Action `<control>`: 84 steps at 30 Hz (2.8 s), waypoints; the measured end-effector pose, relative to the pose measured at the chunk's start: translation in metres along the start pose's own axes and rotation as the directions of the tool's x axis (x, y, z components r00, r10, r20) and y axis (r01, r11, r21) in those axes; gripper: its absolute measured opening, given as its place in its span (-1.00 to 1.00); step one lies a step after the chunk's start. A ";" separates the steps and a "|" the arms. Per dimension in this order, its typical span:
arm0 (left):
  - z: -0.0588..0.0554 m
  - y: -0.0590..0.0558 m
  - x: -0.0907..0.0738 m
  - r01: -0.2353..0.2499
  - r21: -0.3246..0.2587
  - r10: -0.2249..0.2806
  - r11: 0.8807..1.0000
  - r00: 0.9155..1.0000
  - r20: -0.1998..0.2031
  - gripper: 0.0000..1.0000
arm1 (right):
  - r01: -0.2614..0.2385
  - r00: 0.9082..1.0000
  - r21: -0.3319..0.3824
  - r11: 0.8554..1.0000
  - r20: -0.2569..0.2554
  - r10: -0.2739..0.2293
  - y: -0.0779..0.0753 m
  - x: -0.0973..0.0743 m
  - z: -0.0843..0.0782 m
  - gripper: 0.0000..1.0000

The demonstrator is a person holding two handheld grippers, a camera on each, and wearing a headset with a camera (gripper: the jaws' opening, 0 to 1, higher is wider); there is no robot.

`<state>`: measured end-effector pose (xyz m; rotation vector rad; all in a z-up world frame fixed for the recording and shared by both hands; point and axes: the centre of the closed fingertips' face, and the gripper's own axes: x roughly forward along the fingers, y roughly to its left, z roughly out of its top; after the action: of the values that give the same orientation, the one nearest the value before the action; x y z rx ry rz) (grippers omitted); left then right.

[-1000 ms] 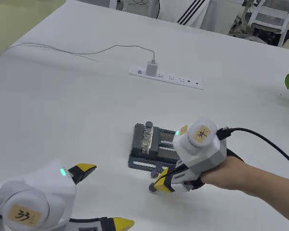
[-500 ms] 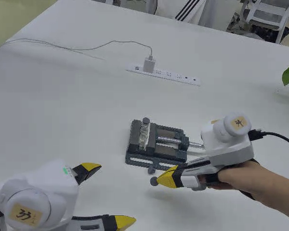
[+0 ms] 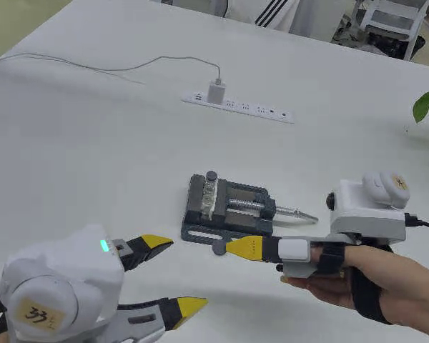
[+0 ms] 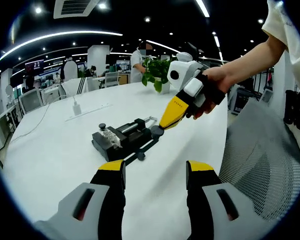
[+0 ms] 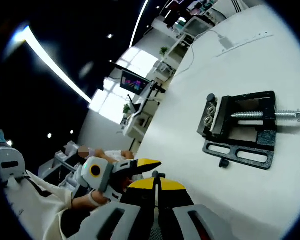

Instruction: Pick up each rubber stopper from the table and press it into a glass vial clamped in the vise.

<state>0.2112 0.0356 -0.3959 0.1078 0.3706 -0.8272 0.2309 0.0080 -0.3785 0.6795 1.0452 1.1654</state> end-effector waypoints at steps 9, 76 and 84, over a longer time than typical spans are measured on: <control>0.020 -0.001 0.001 0.014 -0.024 -0.012 1.000 0.997 0.076 -0.50 | -0.125 0.991 0.222 0.967 0.081 0.110 0.018 0.002 -0.002 -1.00; 0.022 -0.012 -0.001 0.090 -0.099 -0.076 0.991 0.988 0.131 -0.92 | -0.130 0.990 0.140 0.982 0.068 0.121 0.020 0.008 -0.022 -0.55; 0.019 -0.016 -0.001 0.100 -0.106 -0.087 0.989 0.989 0.119 -0.92 | -0.059 0.997 -0.046 0.997 0.040 0.061 0.011 0.006 -0.024 -0.18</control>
<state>0.2045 0.0207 -0.3772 -0.0621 0.3149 -0.8991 0.2043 0.0154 -0.3803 0.7004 0.9667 1.2185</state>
